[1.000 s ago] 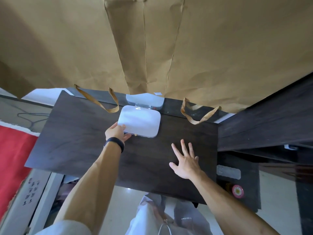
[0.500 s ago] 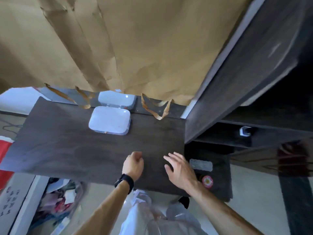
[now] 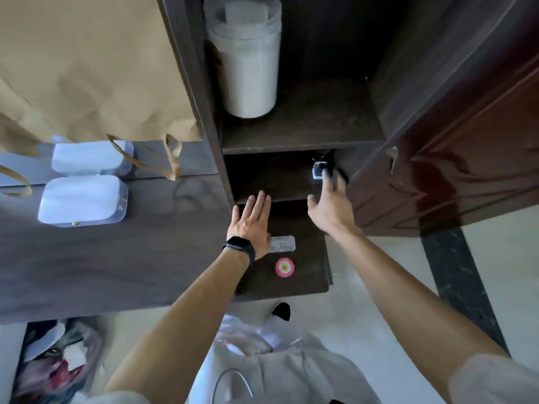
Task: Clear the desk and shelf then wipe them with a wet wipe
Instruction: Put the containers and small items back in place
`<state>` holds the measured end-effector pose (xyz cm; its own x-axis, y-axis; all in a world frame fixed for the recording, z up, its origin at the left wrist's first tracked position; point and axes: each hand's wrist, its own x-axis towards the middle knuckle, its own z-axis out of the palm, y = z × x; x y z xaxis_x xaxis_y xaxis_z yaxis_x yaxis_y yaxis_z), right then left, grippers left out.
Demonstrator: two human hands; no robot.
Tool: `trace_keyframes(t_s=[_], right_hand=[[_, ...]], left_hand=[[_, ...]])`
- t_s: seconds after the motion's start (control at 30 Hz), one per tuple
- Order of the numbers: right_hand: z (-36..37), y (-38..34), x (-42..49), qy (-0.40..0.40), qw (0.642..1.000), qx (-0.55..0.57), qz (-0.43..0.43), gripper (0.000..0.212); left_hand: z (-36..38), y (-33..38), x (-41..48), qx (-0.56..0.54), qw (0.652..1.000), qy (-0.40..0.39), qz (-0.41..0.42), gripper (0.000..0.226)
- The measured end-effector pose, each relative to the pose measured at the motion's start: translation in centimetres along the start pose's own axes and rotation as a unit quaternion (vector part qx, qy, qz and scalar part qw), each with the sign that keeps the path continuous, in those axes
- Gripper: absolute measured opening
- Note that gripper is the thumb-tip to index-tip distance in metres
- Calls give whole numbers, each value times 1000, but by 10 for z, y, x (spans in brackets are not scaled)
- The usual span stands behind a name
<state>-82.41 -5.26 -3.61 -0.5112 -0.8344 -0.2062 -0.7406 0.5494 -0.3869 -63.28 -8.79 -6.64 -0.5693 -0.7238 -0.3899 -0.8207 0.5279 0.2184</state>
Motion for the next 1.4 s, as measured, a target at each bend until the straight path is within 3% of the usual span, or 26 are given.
trace_keyframes(t_s=[0.13, 0.33, 0.43, 0.57, 0.7, 0.93, 1.1, 1.2, 1.3, 1.4], right_hand=[[2, 6, 21, -60, 997, -55, -2, 72], [20, 19, 28, 44, 997, -34, -55, 41], [25, 23, 21, 46, 993, -30, -108, 32], [36, 39, -10, 11, 985, 5, -174, 38], [38, 73, -56, 35, 988, 121, -92, 31], [13, 135, -108, 95, 978, 180, 34, 30], [-2, 155, -131, 121, 971, 188, 89, 31], [2, 153, -141, 107, 973, 183, 94, 31], [15, 141, -145, 83, 975, 188, 80, 31], [30, 120, -141, 30, 981, 185, 47, 29]], left_hand=[[4, 6, 1, 29, 998, -43, -33, 98], [-8, 14, 5, 20, 996, -66, -54, 95], [-15, 21, 13, -6, 997, -30, -74, 82], [-31, 35, 36, -87, 992, 60, -65, 68], [-46, 68, 87, -221, 969, 86, -75, 75], [-36, 125, 155, -386, 895, 190, -123, 80], [-20, 121, 151, -277, 936, 181, -124, 74], [-28, 118, 132, -256, 957, 109, -75, 75], [-30, 113, 96, -141, 989, 47, -11, 74], [-20, 96, 47, -46, 997, 5, 56, 74]])
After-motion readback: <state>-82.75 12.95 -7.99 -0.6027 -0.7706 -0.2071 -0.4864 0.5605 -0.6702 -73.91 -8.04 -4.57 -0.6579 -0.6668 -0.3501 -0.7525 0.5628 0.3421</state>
